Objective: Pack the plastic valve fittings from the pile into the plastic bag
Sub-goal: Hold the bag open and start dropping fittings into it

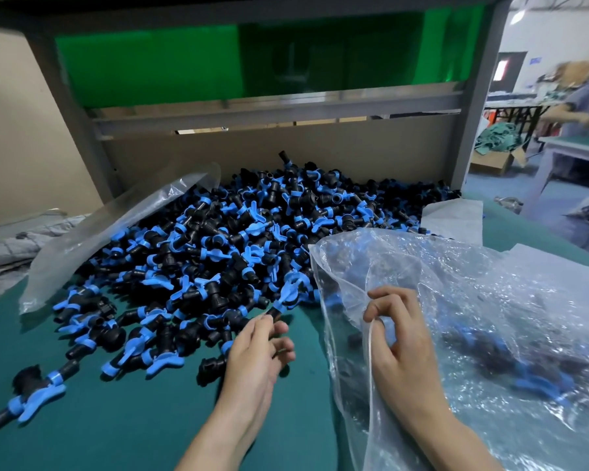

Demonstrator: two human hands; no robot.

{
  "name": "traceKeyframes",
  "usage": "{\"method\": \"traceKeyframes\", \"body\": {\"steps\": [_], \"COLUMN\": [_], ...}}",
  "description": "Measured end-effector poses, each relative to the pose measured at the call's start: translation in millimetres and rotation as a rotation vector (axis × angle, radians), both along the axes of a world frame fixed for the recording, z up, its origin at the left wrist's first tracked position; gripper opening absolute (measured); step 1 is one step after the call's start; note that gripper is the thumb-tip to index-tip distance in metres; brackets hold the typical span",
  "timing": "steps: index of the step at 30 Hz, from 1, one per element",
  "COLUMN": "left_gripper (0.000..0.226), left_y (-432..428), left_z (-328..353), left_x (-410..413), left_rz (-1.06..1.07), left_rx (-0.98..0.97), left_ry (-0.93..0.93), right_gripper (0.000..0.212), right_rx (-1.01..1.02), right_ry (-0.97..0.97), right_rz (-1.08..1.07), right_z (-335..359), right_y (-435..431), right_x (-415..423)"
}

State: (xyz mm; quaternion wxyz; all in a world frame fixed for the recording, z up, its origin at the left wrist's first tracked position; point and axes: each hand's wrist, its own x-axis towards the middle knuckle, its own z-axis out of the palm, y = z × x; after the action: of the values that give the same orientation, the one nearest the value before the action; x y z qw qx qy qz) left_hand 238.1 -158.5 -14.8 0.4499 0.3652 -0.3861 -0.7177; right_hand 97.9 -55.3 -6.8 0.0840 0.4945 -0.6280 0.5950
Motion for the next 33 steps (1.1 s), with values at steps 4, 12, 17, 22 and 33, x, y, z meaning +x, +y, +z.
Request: {"method": "traceKeyframes", "body": {"steps": [4,12,17,22,33], "left_gripper": [0.017,0.023,0.021,0.011,0.013], "left_y": [-6,-9,-6,0,7], "left_z": [-2,-6,-3,-4,-16], "left_x": [9,10,11,9,14], "left_rz": [-0.153,-0.266,-0.238,0.032,0.106], "left_rx": [0.257,0.349,0.267,-0.330,-0.954], "left_ry": [0.346,0.516,0.426,-0.142,-0.612], "right_gripper": [0.023,0.027,0.027,0.029,0.022], "right_rx": [-0.008,-0.009,-0.012,-0.020,-0.020], "right_ry": [0.001,-0.007,0.000,-0.020,-0.022], "right_rz": [0.007,0.008,0.011,0.023,0.015], "right_z": [1,2,2,1,0], "right_y": [0,0,0,0,-1], "right_x": [1,2,2,2,1]}}
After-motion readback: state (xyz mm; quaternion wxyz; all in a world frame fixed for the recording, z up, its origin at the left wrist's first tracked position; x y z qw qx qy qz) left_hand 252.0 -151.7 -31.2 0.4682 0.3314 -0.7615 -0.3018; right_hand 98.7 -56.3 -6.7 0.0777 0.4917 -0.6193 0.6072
